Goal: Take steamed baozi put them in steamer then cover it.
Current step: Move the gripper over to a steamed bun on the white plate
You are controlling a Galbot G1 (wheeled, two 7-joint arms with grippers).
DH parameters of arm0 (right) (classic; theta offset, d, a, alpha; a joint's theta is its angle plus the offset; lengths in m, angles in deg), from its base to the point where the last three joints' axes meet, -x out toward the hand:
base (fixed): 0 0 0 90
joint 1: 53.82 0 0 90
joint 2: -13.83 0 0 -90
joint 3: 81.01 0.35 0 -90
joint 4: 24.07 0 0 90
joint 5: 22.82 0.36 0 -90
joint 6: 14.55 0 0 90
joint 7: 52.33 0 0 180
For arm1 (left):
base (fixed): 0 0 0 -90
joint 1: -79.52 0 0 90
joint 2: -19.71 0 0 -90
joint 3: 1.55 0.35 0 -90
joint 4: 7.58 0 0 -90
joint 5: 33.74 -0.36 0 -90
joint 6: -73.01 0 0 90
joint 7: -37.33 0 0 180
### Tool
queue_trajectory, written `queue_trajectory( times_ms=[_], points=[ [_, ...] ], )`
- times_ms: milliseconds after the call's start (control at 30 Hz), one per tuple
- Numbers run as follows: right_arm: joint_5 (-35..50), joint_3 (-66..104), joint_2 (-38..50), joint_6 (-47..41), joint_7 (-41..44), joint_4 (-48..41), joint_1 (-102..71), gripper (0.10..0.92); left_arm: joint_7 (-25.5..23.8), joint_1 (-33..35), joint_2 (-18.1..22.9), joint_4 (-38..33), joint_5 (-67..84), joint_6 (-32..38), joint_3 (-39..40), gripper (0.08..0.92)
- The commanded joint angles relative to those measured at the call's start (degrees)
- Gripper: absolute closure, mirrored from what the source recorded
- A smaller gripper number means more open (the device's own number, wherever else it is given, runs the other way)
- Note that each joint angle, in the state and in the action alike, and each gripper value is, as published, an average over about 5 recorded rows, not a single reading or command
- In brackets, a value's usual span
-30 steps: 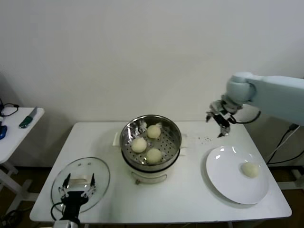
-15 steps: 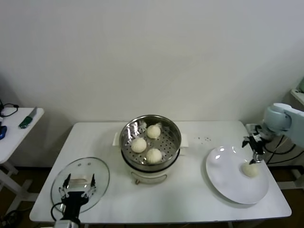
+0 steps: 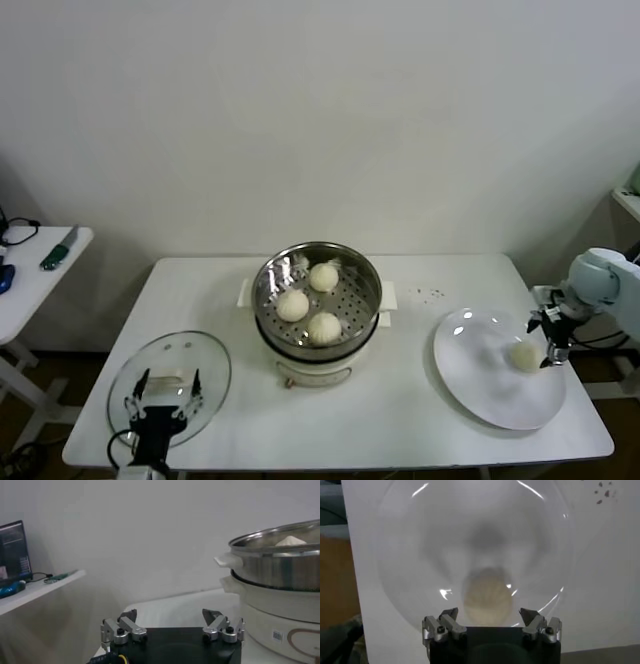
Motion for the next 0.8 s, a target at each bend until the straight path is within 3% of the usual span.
queue_trajectory(
  times_ms=[33,633,800],
  points=[
    [-3.8,5.6,-3.1,1.7,0.3,-5.5,-6.0,0.203,0.1,-0.1,0.2,0.1,-0.2,-0.1,0.0,0.177],
    [-6.1,6.6,-6.6,3.7,1.0,-8.7,-7.2,0.203,0.0,-0.9,-0.2,0.2,-0.2,-0.5,0.2,0.177],
    [-5.5,6.7,-6.5,3.7,1.2,-8.5,-7.1,0.253,0.0,-0.9,-0.1,0.3,-0.2,-0.5,0.3,0.177]
  ],
)
